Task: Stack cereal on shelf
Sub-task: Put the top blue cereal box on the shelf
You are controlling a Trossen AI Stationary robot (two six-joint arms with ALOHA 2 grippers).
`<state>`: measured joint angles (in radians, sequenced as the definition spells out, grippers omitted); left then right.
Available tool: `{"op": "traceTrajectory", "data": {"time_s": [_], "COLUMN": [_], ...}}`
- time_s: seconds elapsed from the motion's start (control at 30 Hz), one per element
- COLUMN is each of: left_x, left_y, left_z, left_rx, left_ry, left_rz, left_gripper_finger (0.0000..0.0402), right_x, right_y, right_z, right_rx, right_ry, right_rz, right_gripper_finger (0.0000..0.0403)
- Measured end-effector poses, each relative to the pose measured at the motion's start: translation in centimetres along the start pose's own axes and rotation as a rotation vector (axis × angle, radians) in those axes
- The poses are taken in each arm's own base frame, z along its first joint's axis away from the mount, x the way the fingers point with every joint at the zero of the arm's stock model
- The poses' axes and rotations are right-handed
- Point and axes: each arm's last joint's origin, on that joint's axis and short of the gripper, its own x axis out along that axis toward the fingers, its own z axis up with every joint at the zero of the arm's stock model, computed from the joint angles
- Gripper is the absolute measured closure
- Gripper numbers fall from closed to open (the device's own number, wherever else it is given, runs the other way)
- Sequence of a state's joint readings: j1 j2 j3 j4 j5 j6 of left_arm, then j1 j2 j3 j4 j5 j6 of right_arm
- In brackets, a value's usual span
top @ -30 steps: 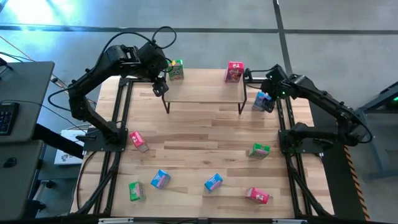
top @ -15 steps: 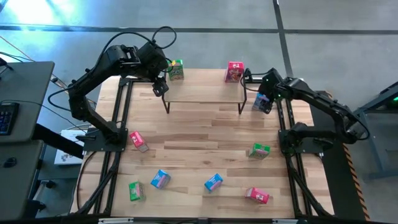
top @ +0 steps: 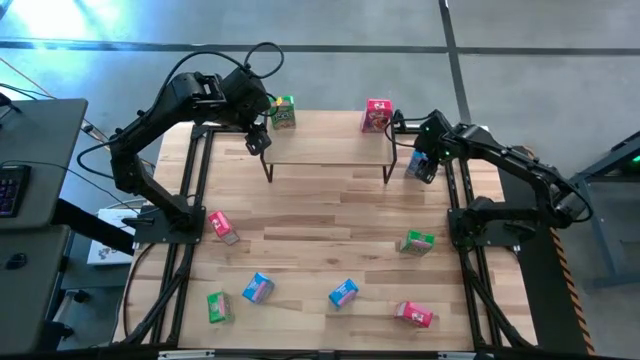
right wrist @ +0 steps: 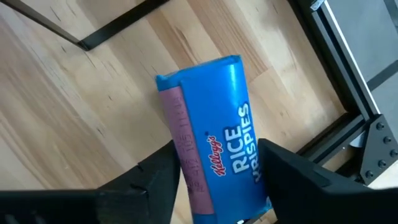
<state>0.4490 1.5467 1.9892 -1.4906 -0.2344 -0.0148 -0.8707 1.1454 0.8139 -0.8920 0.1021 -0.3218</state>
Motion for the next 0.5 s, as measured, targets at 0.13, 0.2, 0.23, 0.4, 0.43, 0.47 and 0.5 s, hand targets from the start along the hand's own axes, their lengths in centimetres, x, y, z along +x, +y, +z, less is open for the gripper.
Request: {"op": "traceTrajectory", "data": {"time_s": [0.13, 0.2, 0.23, 0.4, 0.43, 0.47, 0.5], "left_x": [0.0, 0.0, 0.0, 0.0, 0.0, 0.0, 0.0], "left_y": [0.0, 0.0, 0.0, 0.0, 0.0, 0.0, 0.0], "left_z": [0.0, 0.0, 0.0, 0.0, 0.0, 0.0, 0.0], "left_rx": [0.000, 0.000, 0.000, 0.000, 0.000, 0.000, 0.000], "left_ry": [0.000, 0.000, 0.000, 0.000, 0.000, 0.000, 0.000], "left_rz": [0.000, 0.000, 0.000, 0.000, 0.000, 0.000, 0.000], "left_gripper_finger": [0.0171, 0.0171, 0.0171, 0.0171, 0.0171, 0.0171, 0.0171], "right_x": [0.0, 0.0, 0.0, -0.8, -0.9, -1.2, -1.4], "right_y": [0.0, 0.0, 0.0, 0.0, -0.1, -0.1, -0.1], "right_z": [0.0, 0.0, -0.1, -0.1, -0.1, 0.0, 0.1], "right_rx": [0.000, 0.000, -0.001, 0.003, 0.002, 0.002, 0.002], "right_ry": [0.001, 0.003, 0.008, 0.041, 0.043, 0.043, 0.041], "right_rz": [0.001, 0.002, 0.004, 0.015, 0.016, 0.019, 0.021], "right_gripper_finger": [0.0218, 0.0222, 0.0223, 0.0224, 0.0224, 0.0224, 0.0224]}}
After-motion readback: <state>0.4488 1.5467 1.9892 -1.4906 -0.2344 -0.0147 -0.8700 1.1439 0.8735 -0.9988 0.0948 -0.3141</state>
